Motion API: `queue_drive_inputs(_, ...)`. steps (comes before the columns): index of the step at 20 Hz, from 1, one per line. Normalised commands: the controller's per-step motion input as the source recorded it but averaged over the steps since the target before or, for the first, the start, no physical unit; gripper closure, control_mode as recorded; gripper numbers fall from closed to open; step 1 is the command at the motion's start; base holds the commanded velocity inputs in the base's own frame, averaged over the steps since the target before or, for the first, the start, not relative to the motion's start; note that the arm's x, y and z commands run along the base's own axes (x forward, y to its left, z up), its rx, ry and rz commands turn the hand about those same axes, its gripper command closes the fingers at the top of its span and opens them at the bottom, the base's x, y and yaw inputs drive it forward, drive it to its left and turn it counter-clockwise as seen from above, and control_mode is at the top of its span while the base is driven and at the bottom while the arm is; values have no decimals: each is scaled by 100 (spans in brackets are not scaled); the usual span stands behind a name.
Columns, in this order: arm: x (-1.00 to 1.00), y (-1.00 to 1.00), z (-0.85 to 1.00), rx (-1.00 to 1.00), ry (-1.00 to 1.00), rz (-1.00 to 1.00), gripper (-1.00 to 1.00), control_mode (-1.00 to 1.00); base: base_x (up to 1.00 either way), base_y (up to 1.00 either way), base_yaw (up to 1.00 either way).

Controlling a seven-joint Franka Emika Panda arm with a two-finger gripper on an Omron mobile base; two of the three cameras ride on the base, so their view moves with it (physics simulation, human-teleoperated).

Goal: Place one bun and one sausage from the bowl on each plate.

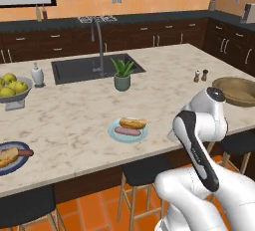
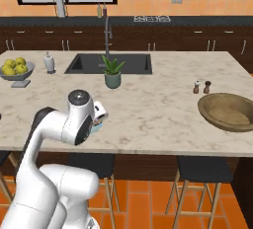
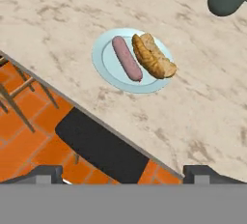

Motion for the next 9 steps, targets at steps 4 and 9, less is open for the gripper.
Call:
queue_drive_inputs(4,-96,-40,98,0,49,-6,-100,-100,0,0,0)
queue_drive_inputs(9,-75,16,100,-11,15,-1,-100,-100,0,0,0)
